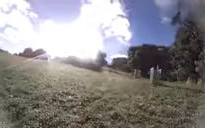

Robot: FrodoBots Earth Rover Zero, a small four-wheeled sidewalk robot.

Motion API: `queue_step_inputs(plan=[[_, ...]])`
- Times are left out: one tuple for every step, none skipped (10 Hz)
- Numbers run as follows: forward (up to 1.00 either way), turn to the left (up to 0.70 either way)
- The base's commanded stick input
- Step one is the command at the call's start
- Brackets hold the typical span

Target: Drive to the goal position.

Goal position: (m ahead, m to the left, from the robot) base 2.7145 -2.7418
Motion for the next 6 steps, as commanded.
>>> queue_step_inputs(plan=[[0.5,-0.5],[0.5,-0.5],[0.5,-0.5],[0.5,-0.43],[0.5,-0.2],[0.5,0.0]])
